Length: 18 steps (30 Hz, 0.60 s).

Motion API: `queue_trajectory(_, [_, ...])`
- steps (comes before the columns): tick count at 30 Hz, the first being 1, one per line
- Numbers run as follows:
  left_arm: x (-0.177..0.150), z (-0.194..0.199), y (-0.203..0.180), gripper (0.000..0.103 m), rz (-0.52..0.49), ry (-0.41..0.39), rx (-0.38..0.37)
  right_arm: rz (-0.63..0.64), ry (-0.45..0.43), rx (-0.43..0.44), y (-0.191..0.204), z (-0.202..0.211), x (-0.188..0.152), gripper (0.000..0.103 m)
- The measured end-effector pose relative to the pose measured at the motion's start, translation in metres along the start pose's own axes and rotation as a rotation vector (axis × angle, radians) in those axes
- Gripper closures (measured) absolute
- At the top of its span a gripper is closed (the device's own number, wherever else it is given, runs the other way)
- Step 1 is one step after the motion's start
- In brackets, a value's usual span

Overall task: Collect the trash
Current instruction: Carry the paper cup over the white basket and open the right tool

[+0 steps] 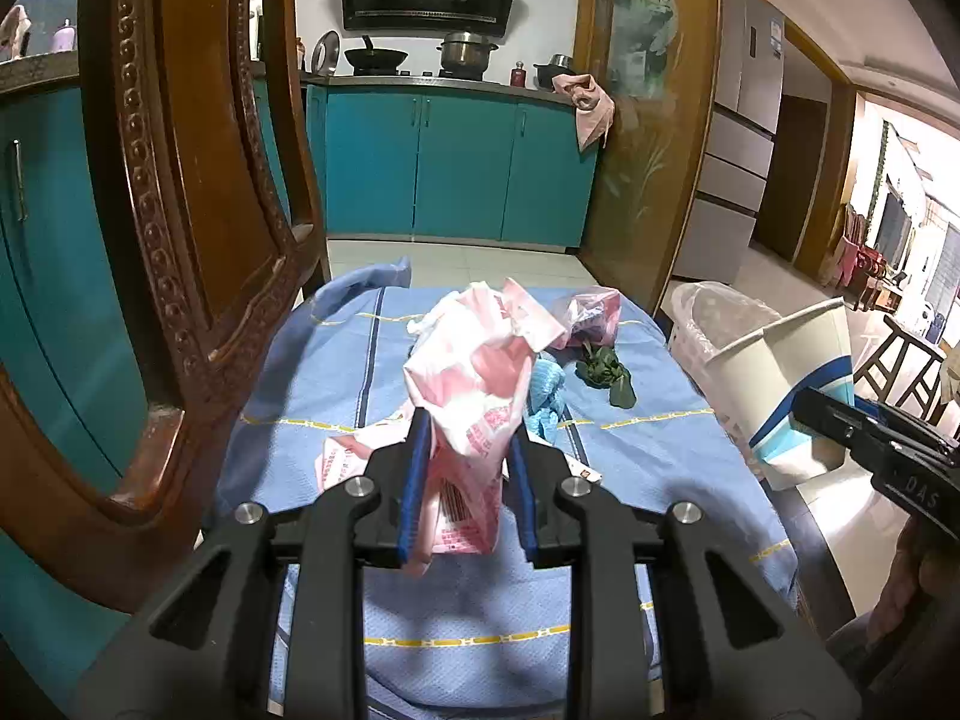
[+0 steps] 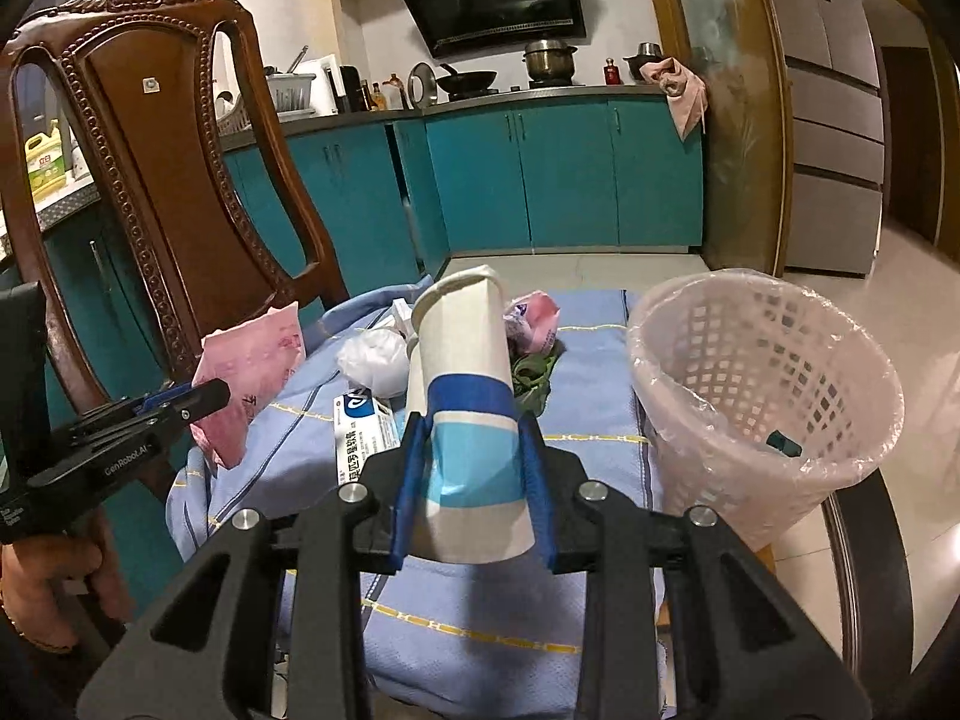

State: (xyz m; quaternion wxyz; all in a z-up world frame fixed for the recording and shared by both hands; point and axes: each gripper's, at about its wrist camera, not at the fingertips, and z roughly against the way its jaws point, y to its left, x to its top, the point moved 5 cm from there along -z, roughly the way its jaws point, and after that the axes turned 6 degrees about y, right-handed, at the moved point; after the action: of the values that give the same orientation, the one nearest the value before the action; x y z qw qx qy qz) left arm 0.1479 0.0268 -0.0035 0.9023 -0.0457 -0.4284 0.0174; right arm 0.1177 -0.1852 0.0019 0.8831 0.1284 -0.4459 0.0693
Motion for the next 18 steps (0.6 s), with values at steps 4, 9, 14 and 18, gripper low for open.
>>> queue_trajectory(4, [-0.0014, -0.0003, -0.0006, 0.077, -0.002, 0.003, -0.002, 0.0, 0.007, 0.001, -0.0001, -0.0012, -0.0002, 0.072])
queue_trajectory(9, [-0.0033, -0.0016, -0.0004, 0.077, -0.008, 0.007, -0.001, 0.005, 0.012, 0.001, 0.0012, -0.0025, -0.0012, 0.072])
queue_trajectory(14, [-0.0036, -0.0035, 0.0016, 0.077, -0.001, 0.013, -0.002, 0.008, 0.018, 0.001, 0.0011, -0.0041, -0.0011, 0.072])
queue_trajectory(18, [-0.0039, -0.0032, 0.0015, 0.077, -0.005, 0.012, -0.001, 0.012, 0.021, 0.0, 0.0025, -0.0049, -0.0015, 0.072])
